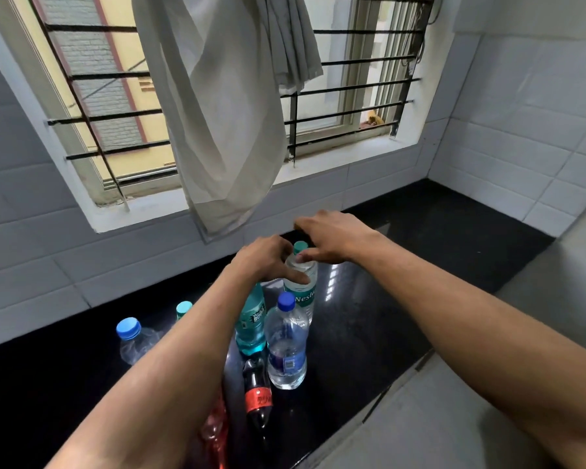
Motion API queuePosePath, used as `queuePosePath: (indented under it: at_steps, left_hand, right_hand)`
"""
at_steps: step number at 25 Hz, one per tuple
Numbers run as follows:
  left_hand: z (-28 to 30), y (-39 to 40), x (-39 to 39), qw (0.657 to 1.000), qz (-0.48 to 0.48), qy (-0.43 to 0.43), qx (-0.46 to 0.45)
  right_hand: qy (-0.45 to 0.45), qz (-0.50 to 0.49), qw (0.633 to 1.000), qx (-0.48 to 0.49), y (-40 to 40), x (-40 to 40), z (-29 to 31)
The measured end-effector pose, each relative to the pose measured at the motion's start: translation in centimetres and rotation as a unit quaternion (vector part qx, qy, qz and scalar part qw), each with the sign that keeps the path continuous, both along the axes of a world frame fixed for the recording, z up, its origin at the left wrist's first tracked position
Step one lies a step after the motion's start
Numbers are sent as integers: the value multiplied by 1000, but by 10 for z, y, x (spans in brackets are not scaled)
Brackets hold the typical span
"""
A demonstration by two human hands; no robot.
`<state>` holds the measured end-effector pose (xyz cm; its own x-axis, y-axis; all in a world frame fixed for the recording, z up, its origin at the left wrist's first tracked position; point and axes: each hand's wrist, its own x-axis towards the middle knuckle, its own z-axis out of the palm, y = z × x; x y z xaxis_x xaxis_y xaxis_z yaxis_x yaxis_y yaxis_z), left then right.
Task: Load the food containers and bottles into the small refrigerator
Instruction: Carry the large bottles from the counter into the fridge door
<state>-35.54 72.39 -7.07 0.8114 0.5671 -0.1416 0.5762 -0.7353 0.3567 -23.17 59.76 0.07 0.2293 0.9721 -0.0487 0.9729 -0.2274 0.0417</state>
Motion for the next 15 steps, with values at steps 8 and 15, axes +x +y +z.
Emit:
queuePosePath:
  at_steps: [8,15]
  left_hand:
    - [-2,-2,3,1000,16,-9,-7]
    - [-2,-2,3,1000,24,-10,-9]
  right_hand:
    - [-40,48,997,39,0,-4,-20]
    - [-125,35,992,4,5,-2,-27]
